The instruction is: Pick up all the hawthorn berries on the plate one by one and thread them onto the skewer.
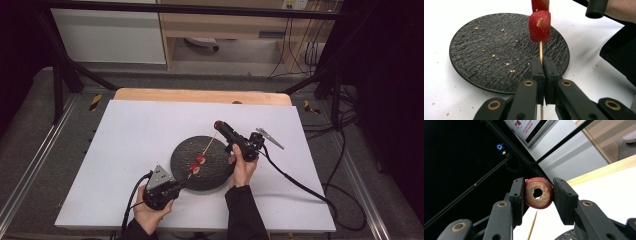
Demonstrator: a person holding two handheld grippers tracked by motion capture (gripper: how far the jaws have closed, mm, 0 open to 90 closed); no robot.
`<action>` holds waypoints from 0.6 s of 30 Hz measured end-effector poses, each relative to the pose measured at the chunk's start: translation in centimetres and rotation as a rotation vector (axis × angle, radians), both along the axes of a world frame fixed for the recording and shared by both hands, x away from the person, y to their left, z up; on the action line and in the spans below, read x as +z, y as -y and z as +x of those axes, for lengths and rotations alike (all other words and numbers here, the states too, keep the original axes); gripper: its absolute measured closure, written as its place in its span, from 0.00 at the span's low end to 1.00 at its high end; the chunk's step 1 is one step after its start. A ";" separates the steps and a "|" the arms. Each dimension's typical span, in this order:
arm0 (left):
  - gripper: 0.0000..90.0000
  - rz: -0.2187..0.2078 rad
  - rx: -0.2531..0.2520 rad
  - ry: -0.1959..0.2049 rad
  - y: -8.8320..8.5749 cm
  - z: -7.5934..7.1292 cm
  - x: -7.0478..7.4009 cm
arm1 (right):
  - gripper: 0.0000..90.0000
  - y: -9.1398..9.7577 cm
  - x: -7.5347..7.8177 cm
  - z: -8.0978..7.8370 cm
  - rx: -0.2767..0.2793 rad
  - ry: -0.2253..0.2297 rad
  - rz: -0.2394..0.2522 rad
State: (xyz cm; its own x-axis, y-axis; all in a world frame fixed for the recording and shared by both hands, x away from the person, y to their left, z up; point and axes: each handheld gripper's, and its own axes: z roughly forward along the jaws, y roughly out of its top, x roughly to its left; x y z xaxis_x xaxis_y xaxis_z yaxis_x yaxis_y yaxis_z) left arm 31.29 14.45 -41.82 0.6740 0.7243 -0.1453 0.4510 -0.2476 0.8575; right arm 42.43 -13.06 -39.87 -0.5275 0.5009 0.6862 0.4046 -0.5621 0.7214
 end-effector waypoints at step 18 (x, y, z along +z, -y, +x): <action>0.98 -0.038 0.019 -0.013 0.8 0.2 0.1 | 0.70 -0.2 -0.3 -0.1 0.011 -0.006 0.019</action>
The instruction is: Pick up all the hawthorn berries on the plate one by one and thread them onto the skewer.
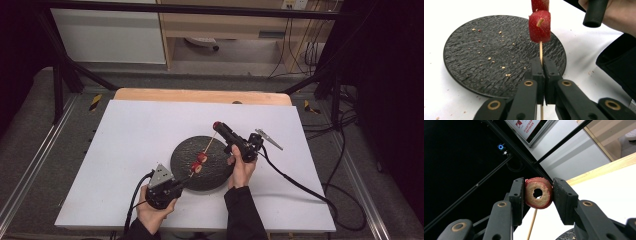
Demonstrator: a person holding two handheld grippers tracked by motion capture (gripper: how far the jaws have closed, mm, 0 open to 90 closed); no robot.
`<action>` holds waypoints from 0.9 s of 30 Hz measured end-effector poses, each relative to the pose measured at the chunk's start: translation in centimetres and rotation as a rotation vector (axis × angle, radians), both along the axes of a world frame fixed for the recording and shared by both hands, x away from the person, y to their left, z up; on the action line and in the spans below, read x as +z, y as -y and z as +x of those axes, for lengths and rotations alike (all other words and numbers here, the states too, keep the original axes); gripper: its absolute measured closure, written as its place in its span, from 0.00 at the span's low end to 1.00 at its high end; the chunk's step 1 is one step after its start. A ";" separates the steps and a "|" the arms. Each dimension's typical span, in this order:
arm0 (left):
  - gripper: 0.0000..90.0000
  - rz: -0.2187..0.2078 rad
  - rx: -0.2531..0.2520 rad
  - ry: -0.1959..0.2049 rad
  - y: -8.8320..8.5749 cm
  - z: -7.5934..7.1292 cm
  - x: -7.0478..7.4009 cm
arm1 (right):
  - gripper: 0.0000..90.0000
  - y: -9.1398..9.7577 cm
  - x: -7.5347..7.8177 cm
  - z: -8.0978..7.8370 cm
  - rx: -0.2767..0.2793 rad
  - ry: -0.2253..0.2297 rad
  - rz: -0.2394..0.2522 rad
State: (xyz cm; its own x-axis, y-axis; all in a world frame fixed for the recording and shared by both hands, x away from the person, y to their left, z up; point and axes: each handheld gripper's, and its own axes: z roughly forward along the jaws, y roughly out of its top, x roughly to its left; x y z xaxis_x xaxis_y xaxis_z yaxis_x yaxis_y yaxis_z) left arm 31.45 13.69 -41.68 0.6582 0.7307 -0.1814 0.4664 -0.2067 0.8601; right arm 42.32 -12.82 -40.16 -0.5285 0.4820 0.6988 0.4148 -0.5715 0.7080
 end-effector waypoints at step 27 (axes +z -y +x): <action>0.98 -0.023 0.027 -0.002 1.0 1.2 0.4 | 0.70 -0.4 -0.6 -0.5 0.030 -0.013 -0.005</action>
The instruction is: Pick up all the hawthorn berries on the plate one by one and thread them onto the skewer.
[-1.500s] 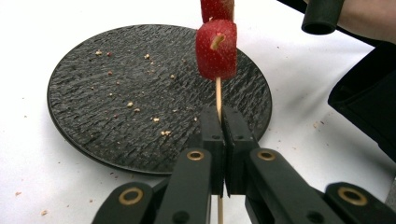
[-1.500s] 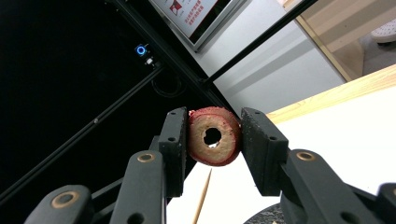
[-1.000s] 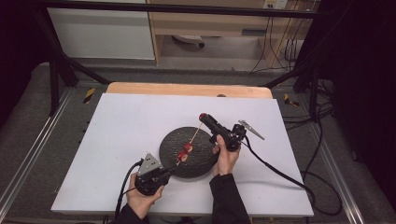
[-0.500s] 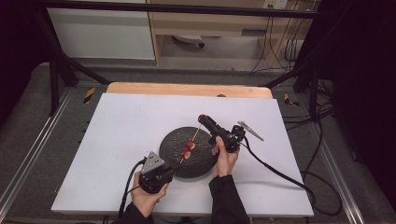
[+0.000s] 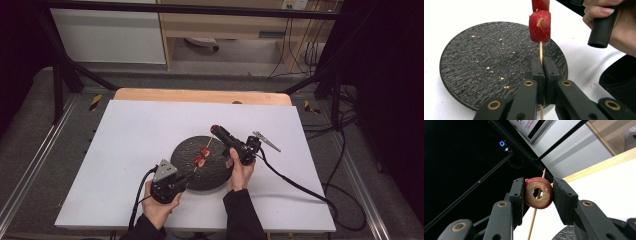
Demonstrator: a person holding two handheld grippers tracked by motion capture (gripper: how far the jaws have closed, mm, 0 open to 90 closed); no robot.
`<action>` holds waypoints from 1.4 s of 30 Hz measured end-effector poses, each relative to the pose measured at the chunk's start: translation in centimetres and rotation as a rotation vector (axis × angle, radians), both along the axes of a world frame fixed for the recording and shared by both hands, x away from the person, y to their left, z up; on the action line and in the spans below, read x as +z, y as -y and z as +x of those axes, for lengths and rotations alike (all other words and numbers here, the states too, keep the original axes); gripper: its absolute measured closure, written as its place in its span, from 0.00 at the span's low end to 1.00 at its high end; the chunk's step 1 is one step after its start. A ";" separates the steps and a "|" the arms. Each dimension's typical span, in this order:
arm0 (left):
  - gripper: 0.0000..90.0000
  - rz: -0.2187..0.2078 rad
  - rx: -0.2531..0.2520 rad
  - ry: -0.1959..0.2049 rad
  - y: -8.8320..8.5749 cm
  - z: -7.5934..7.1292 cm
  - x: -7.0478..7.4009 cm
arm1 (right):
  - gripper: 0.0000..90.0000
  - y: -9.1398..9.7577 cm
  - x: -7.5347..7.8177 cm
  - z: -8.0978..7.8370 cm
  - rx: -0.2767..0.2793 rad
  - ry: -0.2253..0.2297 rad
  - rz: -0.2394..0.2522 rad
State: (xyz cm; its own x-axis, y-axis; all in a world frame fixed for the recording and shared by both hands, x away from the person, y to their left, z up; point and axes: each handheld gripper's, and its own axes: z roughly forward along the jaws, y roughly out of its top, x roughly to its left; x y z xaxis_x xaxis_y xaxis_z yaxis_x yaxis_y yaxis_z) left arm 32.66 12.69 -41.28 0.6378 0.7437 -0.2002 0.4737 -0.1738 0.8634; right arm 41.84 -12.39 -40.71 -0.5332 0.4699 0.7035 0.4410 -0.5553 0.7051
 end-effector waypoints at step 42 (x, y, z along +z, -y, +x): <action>0.98 0.014 -0.013 -0.010 0.1 1.3 -0.5 | 0.70 -1.1 -1.6 -1.3 0.068 -0.022 -0.086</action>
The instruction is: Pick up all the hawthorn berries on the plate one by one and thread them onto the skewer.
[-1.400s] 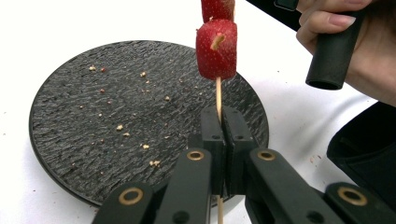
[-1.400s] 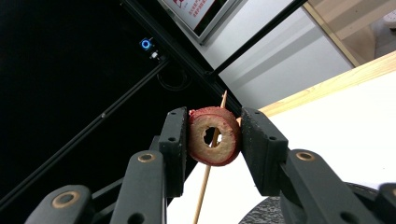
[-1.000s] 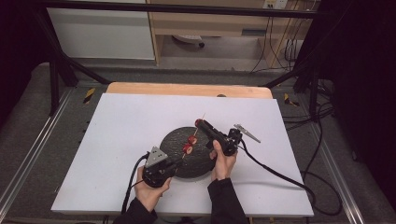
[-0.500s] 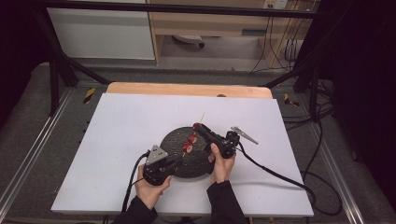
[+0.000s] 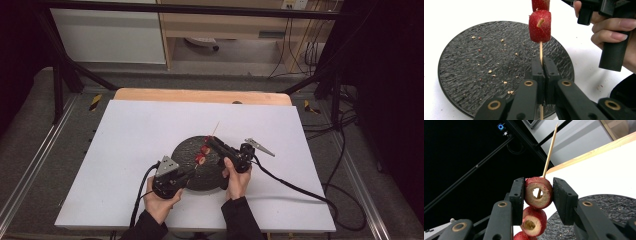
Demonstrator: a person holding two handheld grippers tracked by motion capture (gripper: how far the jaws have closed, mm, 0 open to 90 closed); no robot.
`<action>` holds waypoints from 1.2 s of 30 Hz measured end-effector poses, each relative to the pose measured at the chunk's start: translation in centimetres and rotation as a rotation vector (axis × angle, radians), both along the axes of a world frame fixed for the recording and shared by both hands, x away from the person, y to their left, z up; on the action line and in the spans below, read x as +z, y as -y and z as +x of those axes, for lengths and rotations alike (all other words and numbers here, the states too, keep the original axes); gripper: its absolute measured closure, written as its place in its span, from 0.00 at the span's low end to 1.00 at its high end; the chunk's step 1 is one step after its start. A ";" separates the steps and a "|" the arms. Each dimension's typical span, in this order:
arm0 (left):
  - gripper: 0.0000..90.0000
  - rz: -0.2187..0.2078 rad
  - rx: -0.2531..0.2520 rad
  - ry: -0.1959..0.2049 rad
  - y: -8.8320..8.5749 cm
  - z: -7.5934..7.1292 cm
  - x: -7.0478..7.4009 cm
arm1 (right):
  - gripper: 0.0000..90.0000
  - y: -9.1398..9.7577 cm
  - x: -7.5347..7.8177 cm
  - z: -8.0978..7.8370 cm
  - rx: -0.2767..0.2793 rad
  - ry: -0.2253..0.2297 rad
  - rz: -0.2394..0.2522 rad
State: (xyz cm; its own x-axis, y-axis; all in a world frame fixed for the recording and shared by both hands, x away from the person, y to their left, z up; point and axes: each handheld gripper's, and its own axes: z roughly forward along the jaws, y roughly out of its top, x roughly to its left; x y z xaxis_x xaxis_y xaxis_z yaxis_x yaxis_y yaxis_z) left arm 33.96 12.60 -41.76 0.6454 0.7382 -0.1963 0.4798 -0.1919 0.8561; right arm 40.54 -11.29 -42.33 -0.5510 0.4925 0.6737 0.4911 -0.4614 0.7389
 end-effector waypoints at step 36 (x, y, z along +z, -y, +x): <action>0.98 0.044 -0.034 -0.003 -2.2 -0.1 0.1 | 0.06 6.6 1.1 -0.5 0.136 -0.013 -0.554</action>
